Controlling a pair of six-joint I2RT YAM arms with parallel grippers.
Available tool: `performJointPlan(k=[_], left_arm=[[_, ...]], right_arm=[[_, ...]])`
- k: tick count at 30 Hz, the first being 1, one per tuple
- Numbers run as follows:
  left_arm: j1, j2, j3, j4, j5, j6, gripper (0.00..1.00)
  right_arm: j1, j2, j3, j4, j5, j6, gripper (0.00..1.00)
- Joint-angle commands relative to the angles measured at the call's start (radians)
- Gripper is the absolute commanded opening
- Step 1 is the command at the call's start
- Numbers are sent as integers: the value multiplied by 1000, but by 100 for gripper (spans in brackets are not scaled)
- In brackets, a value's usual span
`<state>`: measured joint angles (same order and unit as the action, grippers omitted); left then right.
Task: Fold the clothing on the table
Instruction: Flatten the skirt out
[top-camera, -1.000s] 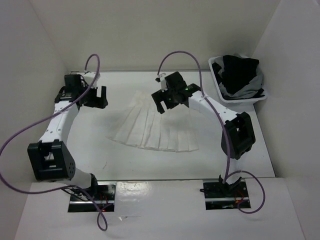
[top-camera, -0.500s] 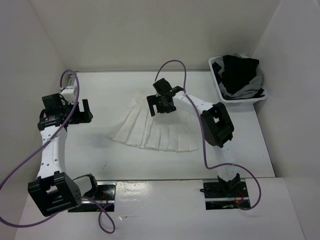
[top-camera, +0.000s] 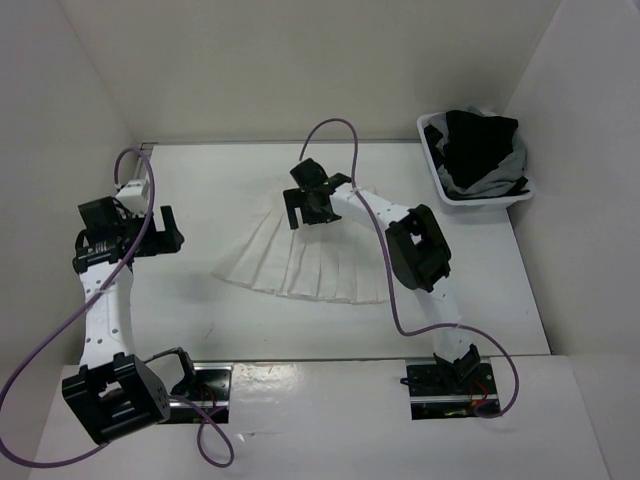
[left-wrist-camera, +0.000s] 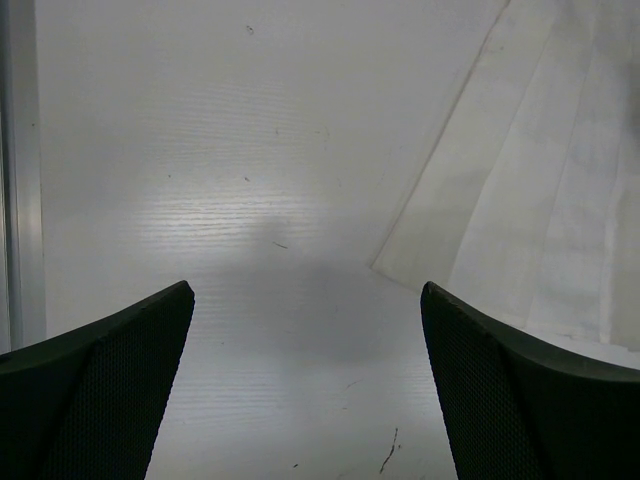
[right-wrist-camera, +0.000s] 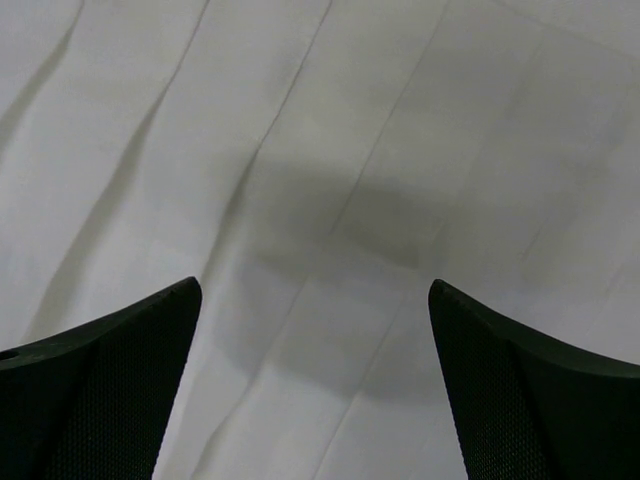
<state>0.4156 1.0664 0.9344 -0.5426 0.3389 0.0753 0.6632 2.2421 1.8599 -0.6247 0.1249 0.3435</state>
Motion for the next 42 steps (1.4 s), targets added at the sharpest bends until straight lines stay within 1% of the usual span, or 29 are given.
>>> performJointPlan(k=[1, 4, 6, 11, 14, 17, 21, 25, 30, 36, 42], left_arm=[[5, -22, -5, 30, 35, 9, 100], [5, -22, -5, 30, 35, 9, 100], [5, -22, -5, 30, 35, 9, 100], [5, -22, -5, 30, 35, 9, 100], [5, -22, -5, 30, 35, 9, 100], [5, -22, -5, 30, 35, 9, 100], [5, -22, -5, 30, 35, 9, 100], [5, -13, -5, 39, 44, 9, 100], [5, -13, -5, 40, 45, 9, 100], [5, -13, -5, 40, 54, 9, 100], [5, -13, -5, 40, 54, 9, 100]], right_arm=[[-1, 47, 18, 22, 65, 3, 98], [-1, 70, 9, 22, 74, 3, 98], [-1, 80, 9, 22, 55, -8, 98], [-1, 80, -22, 22, -57, -78, 98], [-1, 45, -88, 22, -117, -116, 98], [-1, -10, -139, 22, -128, -141, 98], [-1, -81, -246, 33, -163, -162, 98], [22, -122, -312, 33, -163, -196, 98], [67, -122, -376, 0, -142, -251, 98], [125, -131, -415, 0, -50, -320, 98], [125, -151, -447, 0, -27, -438, 98]])
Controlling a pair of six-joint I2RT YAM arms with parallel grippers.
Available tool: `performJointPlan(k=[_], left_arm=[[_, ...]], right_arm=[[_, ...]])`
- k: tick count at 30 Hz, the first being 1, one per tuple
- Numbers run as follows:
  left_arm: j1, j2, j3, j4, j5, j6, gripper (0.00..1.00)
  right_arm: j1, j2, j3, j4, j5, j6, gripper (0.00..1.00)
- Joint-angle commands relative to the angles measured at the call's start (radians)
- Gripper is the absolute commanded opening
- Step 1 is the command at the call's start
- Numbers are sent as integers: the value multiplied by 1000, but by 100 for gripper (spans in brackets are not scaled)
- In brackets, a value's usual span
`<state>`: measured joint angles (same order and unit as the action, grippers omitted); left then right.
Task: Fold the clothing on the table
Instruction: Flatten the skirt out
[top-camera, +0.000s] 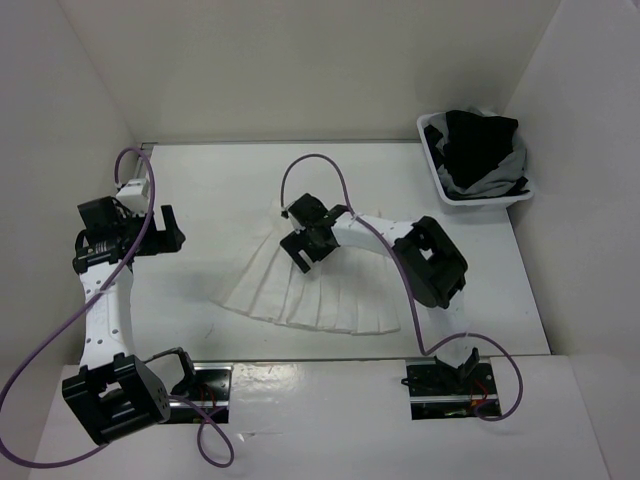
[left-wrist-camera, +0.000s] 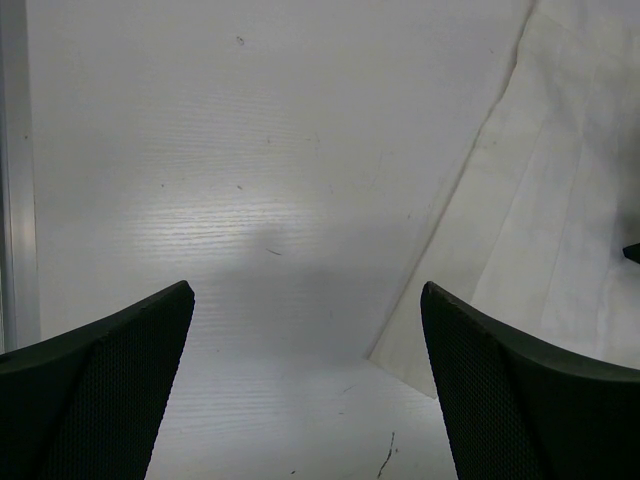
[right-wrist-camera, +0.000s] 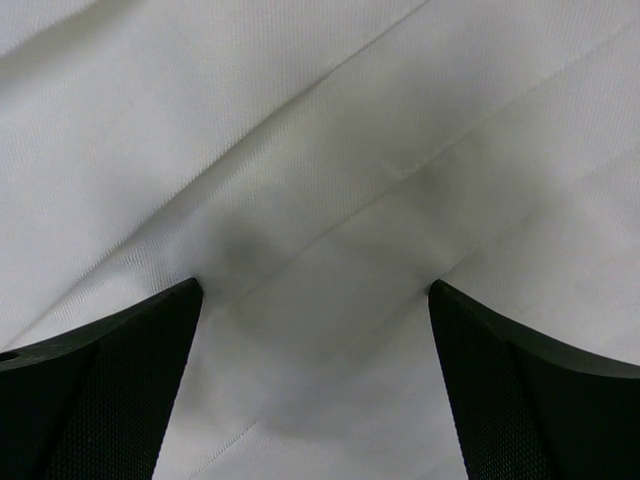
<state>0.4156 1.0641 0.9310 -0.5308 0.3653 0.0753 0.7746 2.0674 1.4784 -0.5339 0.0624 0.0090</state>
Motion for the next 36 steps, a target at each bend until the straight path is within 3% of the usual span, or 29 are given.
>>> performJointPlan(k=[1, 14, 19, 22, 28, 34, 36], left_arm=[[5, -10, -1, 28, 27, 9, 100], [5, -1, -1, 28, 37, 9, 100], [5, -1, -1, 28, 46, 18, 100], [5, 20, 8, 9, 99, 44, 100], [-127, 193, 149, -31, 181, 81, 100], [-282, 420, 304, -31, 158, 90, 100], [-328, 479, 350, -31, 158, 72, 98]], right_arm=[[14, 13, -90, -80, 48, -122, 98], [14, -61, -184, -80, -2, -359, 98], [14, -104, -184, -116, -44, -409, 98], [14, -165, -90, -187, -128, -400, 98], [-4, -326, 95, -231, -185, -339, 98], [-196, -423, 22, -187, -213, -303, 98], [-260, -432, -45, -147, -213, -294, 94]])
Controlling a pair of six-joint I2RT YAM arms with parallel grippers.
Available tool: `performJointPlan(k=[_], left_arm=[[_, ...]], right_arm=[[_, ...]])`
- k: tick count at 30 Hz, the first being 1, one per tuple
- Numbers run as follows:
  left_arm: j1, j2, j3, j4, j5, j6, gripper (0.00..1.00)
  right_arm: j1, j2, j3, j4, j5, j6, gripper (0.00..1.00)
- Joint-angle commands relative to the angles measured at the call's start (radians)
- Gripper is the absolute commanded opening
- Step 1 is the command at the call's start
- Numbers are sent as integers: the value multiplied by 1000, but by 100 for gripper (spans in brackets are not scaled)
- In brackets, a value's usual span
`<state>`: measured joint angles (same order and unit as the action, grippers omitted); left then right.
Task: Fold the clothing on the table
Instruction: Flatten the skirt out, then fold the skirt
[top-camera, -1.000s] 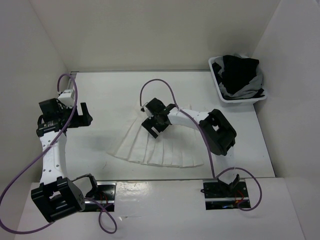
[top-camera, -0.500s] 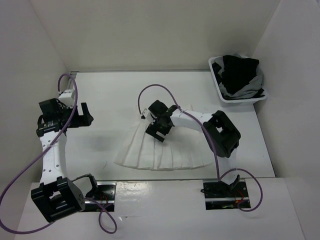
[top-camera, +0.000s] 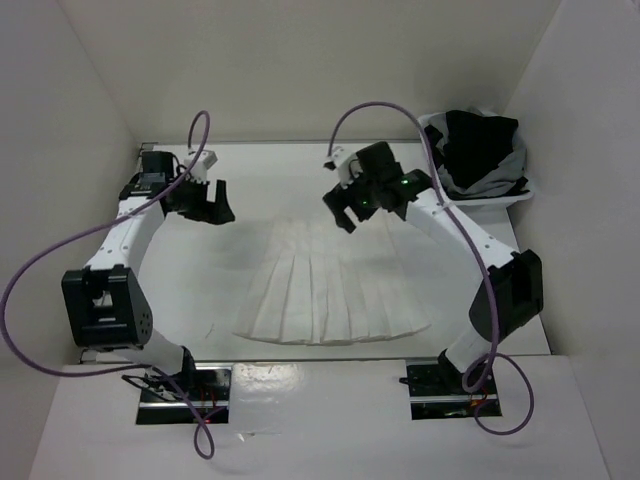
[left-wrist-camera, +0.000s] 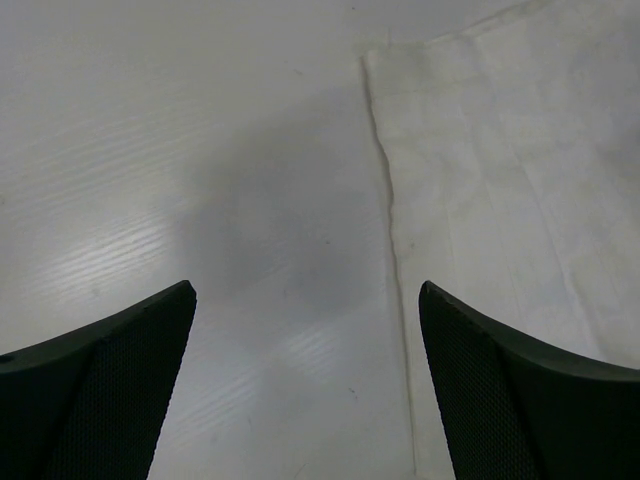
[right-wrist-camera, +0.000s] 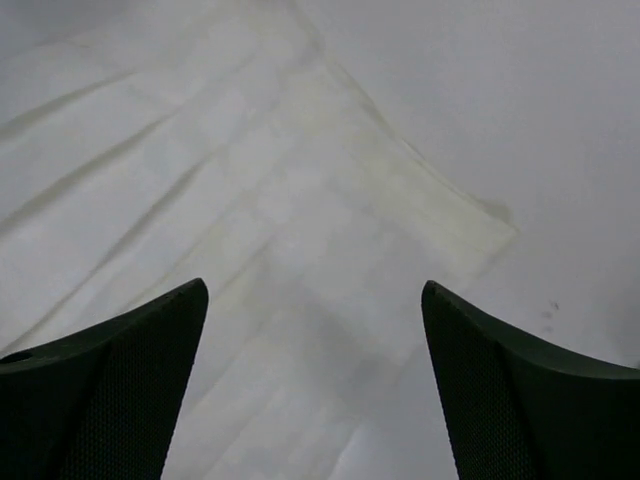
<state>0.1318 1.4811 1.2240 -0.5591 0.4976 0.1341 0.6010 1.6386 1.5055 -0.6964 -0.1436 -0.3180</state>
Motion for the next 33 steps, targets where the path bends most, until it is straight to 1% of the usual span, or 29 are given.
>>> performJointPlan(k=[1, 2, 3, 4, 6, 7, 8, 10, 12, 16, 26, 31, 33], left_arm=[[-57, 121, 72, 8, 42, 13, 97], [-78, 154, 89, 8, 53, 4, 95], [-87, 219, 127, 8, 77, 4, 94], [-87, 252, 146, -4, 96, 4, 88], [-116, 350, 189, -18, 134, 4, 80], [-116, 379, 236, -33, 168, 4, 77], [-130, 407, 261, -33, 186, 4, 71], [-141, 475, 317, -44, 206, 4, 62], [-159, 527, 345, -44, 219, 15, 55], [-179, 594, 391, -33, 259, 15, 54], [-248, 761, 523, -35, 249, 15, 54], [-248, 817, 577, -45, 249, 15, 54], [-248, 826, 577, -45, 249, 15, 54]], right_arm=[[-155, -13, -102, 15, -29, 42, 90], [-190, -13, -111, 27, -52, 42, 86], [-223, -13, -111, 28, -98, 42, 79], [-278, -13, -125, 28, -117, 54, 75], [-322, -13, -137, 38, -143, 54, 69], [-351, -13, -148, 38, -143, 54, 69], [-363, -3, -159, 47, -152, 54, 67], [-392, -3, -159, 48, -163, 54, 67], [-414, 7, -168, 48, -206, 54, 67], [-437, 36, -168, 37, -234, 54, 66], [-478, 73, -139, 18, -261, 45, 66], [-488, 84, -148, 18, -281, 45, 66], [-498, 84, -148, 18, -281, 45, 66]])
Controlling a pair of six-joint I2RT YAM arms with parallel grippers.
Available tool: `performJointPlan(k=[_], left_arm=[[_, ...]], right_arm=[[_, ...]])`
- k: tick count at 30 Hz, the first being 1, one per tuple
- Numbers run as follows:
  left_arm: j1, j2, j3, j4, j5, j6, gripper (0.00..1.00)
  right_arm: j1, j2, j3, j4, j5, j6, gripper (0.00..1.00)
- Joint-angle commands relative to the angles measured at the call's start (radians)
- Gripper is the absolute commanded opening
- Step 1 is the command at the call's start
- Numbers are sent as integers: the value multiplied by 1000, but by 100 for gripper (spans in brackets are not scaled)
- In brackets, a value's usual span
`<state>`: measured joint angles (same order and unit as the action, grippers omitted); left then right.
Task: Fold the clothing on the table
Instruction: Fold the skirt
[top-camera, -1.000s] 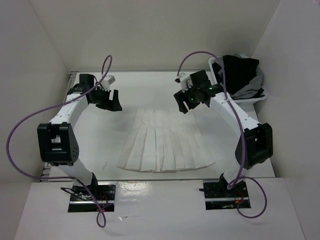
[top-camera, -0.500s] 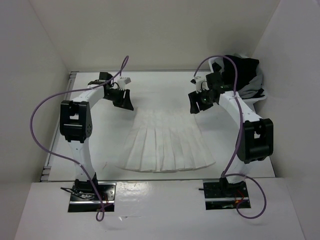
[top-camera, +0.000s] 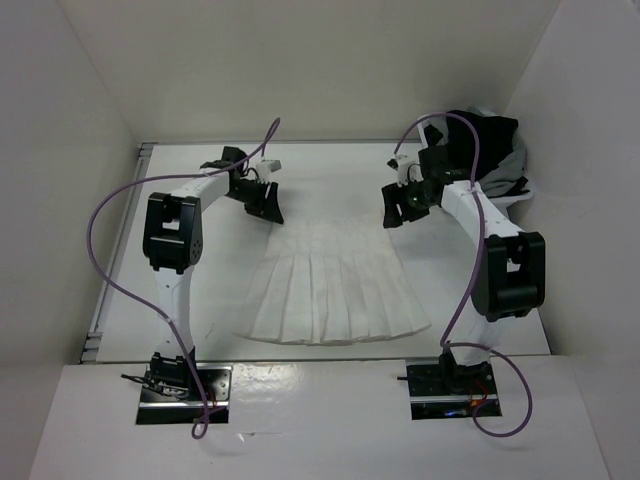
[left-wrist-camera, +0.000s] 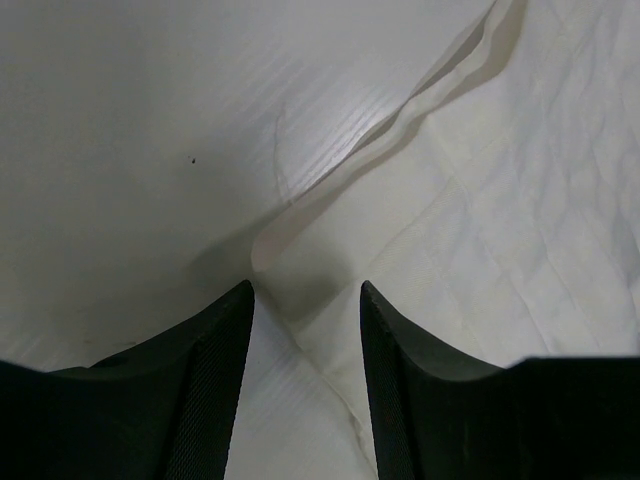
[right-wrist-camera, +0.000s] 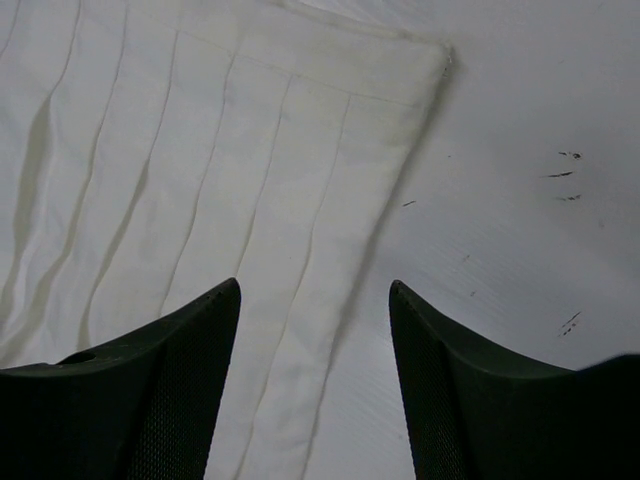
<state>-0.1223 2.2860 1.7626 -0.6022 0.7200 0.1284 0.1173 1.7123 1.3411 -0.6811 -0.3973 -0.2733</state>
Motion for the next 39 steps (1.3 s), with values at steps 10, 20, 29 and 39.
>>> performJointPlan(k=[10, 20, 29, 39], left_arm=[[6, 43, 58, -11, 27, 20, 36], [6, 13, 18, -21, 18, 50, 20], [6, -5, 0, -39, -4, 68, 20], [6, -5, 0, -48, -22, 86, 20]], right_arm=[[-24, 90, 27, 14, -95, 0, 62], [-42, 317, 193, -8, -178, -9, 59], [-93, 427, 332, -8, -224, -9, 59], [-102, 541, 395, -28, -284, -18, 59]])
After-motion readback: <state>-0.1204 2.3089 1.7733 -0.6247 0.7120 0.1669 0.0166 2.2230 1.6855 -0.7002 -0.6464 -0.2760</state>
